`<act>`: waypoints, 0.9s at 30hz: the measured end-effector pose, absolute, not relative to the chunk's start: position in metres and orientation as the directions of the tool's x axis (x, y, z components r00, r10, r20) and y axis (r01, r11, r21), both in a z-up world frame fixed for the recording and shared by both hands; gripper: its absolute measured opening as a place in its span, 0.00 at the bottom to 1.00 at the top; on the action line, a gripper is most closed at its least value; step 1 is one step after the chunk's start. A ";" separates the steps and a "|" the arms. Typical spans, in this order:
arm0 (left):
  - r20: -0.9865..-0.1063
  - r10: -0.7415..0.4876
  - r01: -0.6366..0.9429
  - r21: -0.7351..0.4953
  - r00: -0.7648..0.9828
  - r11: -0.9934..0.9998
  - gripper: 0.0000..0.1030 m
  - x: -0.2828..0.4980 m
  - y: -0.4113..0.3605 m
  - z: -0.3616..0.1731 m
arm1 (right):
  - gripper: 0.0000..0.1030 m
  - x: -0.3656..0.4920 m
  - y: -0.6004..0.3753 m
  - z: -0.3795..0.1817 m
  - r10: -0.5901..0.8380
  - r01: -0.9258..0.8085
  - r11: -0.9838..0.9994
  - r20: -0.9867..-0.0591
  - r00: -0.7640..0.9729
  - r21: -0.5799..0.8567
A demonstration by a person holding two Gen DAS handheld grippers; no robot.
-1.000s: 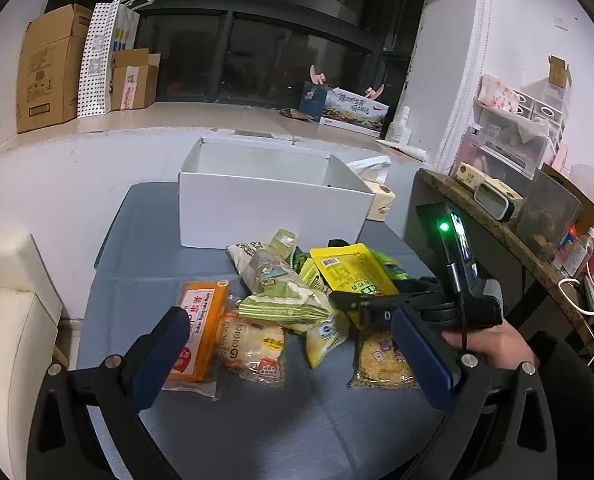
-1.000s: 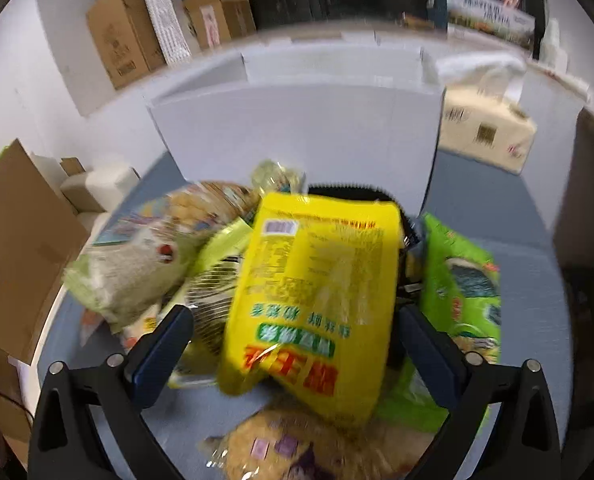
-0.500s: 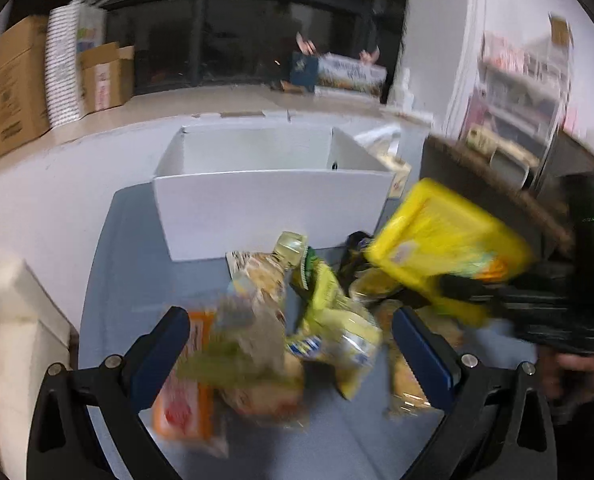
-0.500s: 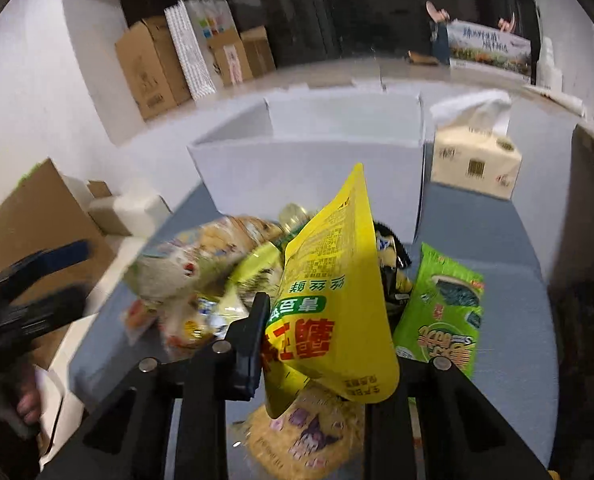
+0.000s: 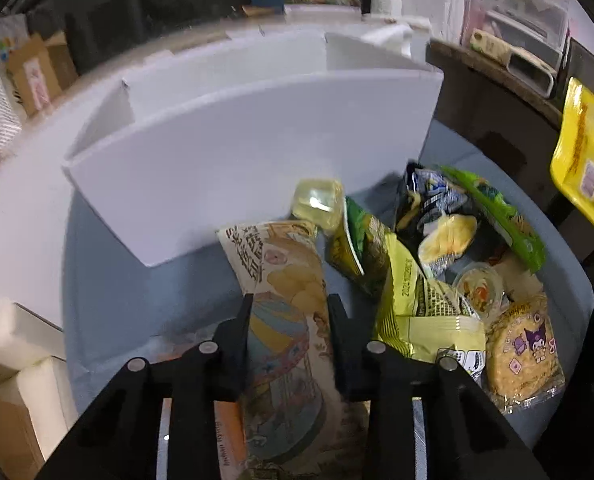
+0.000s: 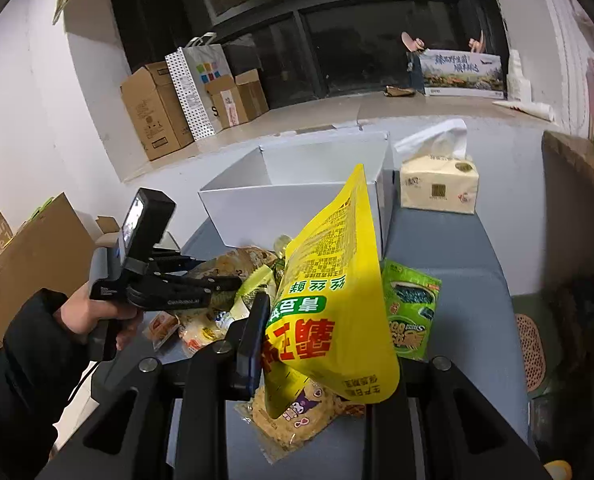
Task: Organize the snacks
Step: 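Lift both bags over the white box and drop them in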
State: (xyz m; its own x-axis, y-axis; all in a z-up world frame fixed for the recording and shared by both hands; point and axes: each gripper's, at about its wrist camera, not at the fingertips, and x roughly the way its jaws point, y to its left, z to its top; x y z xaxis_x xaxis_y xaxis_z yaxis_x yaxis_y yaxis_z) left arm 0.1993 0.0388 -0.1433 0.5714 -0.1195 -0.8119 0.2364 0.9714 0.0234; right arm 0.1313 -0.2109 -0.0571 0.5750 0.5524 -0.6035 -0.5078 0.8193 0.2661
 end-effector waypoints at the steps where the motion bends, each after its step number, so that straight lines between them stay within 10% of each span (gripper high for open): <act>1: -0.799 -0.126 0.226 0.013 0.588 0.974 0.35 0.195 0.041 -0.139 | 0.27 0.131 -0.210 -0.057 0.553 -0.510 0.818 -0.604 0.574 0.265; 14: -0.496 -0.172 0.124 -0.129 0.851 0.984 0.35 0.129 0.068 -0.037 | 0.27 0.156 -0.195 -0.049 0.608 -0.526 0.787 -0.551 0.572 0.323; 27: -0.515 -0.099 0.089 -0.044 0.851 0.995 0.35 0.297 0.070 0.002 | 0.27 0.320 -0.141 -0.016 0.562 -0.456 0.825 -0.573 0.596 0.335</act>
State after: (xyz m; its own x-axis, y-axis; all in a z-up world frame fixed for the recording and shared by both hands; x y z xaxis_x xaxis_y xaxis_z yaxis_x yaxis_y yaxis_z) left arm 0.2974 0.0701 0.0022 0.8513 -0.0990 -0.5153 0.0891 0.9951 -0.0439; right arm 0.3205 -0.1414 -0.0159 0.5959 0.5624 -0.5732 -0.4562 0.8245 0.3347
